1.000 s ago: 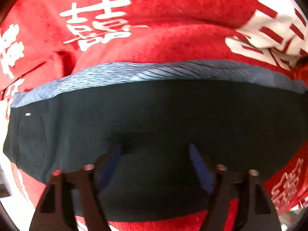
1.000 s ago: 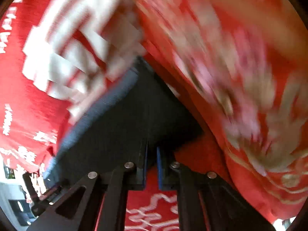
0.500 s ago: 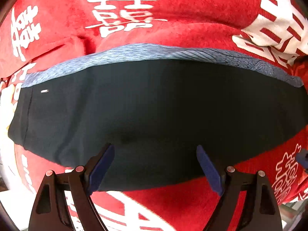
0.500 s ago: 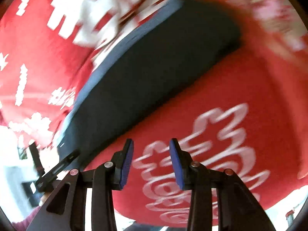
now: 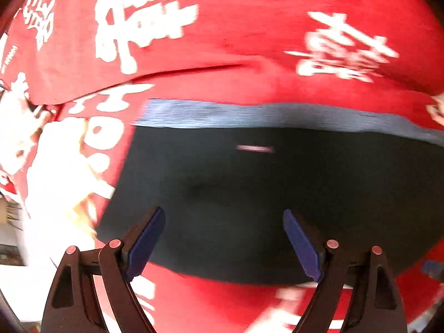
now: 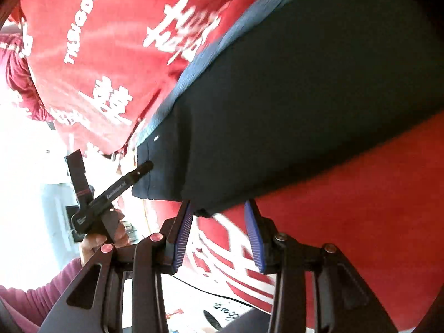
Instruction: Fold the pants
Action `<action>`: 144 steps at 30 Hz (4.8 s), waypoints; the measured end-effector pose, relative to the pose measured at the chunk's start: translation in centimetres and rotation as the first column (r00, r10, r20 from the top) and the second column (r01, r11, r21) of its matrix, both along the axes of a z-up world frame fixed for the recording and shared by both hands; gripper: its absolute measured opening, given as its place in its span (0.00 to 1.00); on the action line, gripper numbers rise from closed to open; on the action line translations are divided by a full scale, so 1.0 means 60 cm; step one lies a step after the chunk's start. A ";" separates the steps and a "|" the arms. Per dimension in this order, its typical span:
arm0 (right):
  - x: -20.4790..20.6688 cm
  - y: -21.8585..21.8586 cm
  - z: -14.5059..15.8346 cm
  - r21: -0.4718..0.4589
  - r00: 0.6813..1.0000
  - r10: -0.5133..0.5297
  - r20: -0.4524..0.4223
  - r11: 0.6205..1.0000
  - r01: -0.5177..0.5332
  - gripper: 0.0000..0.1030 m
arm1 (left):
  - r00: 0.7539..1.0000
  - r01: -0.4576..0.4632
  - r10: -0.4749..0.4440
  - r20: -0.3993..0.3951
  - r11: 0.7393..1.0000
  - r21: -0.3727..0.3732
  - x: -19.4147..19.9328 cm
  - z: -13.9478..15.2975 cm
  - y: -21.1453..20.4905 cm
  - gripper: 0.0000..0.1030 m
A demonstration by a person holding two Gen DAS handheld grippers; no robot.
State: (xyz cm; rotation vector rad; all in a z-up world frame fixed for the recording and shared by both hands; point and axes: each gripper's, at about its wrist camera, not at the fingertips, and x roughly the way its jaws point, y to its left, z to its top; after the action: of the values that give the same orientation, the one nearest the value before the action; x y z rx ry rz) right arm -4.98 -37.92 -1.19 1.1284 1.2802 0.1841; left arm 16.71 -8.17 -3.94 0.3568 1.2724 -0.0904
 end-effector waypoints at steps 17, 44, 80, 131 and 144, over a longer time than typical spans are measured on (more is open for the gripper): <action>0.067 0.069 0.013 -0.137 0.999 -0.040 0.030 0.990 0.044 0.10 | 0.998 0.023 -0.033 -0.051 0.982 -0.189 0.051 -0.072 0.130 1.00; 0.016 -0.097 0.028 -0.592 0.996 0.083 -0.033 0.801 -0.087 0.41 | 0.974 0.222 -0.227 -0.003 0.954 -0.203 -0.132 -0.066 -0.198 1.00; 0.145 -0.290 -0.010 -0.595 0.995 -0.090 -0.050 0.803 0.042 0.29 | 0.998 0.068 -0.069 0.001 0.985 -0.156 0.047 -0.086 -0.292 1.00; -0.157 -0.518 -0.007 -0.638 0.887 -0.462 -0.011 0.686 0.349 0.17 | 0.953 0.285 -0.300 -0.041 0.934 -0.215 -0.148 -0.053 -0.553 1.00; -0.124 -0.392 0.048 -0.648 0.957 -0.291 -0.001 0.729 0.221 0.40 | 0.954 0.281 -0.296 -0.045 0.938 -0.205 -0.143 -0.048 -0.555 1.00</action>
State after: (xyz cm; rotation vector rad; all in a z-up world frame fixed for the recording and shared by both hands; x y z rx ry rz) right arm -12.42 -61.44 1.67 0.6982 1.1254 -0.5071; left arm 8.12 -41.49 -6.85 0.3699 1.2654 -0.4811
